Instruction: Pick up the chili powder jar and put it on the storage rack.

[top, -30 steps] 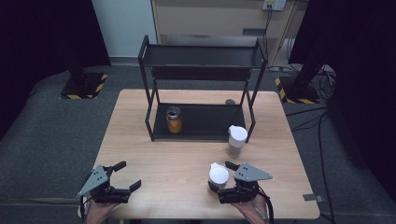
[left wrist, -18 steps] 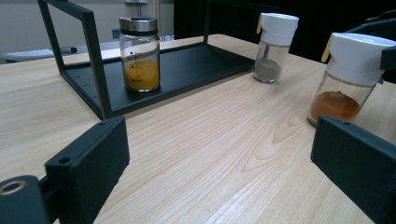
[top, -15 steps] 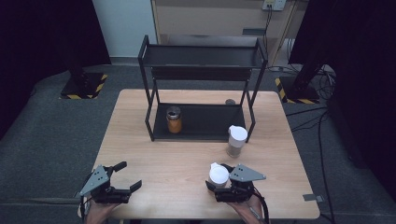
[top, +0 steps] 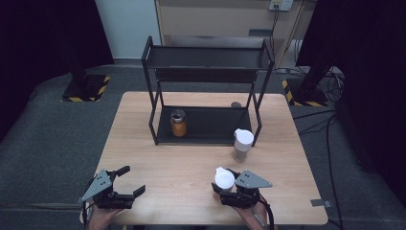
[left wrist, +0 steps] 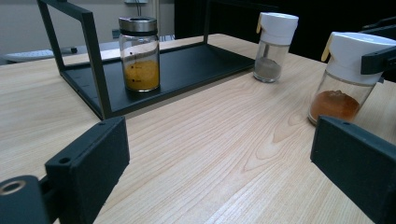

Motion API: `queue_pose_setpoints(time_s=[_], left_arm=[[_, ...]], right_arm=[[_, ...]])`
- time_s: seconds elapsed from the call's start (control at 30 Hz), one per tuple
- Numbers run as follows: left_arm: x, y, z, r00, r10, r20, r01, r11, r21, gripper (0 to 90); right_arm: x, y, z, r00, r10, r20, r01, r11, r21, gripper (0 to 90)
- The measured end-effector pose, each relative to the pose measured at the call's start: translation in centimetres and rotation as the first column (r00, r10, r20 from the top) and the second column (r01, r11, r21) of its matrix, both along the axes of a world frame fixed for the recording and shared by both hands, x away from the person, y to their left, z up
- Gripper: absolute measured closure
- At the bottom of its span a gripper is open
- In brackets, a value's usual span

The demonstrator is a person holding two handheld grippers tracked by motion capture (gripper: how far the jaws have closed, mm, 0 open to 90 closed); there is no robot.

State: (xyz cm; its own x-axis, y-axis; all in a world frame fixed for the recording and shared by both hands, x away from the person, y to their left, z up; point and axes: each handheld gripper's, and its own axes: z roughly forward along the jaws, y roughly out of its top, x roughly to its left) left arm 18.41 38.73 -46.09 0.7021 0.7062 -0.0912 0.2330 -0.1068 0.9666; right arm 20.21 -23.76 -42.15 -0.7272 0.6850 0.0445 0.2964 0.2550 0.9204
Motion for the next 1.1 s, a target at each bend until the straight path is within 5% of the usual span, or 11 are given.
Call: queue_pose_setpoints(time_s=[0.67, 1.1], left_arm=[[0.0, 0.1, 0.0, 1.0, -0.003, 0.001, 0.003, 1.0, -0.001, 3.8], [0.0, 0.1, 0.1, 1.0, 0.001, -0.002, -0.001, 1.0, -0.002, 3.9]], right_arm=[[-0.1, 0.4, 1.0, 0.9995, 0.017, 0.025, -0.016, 1.0, -0.026, 30.6], [2.5, 0.4, 3.5, 0.9962, 0.087, 0.01, -0.086, 0.996, -0.029, 30.6]])
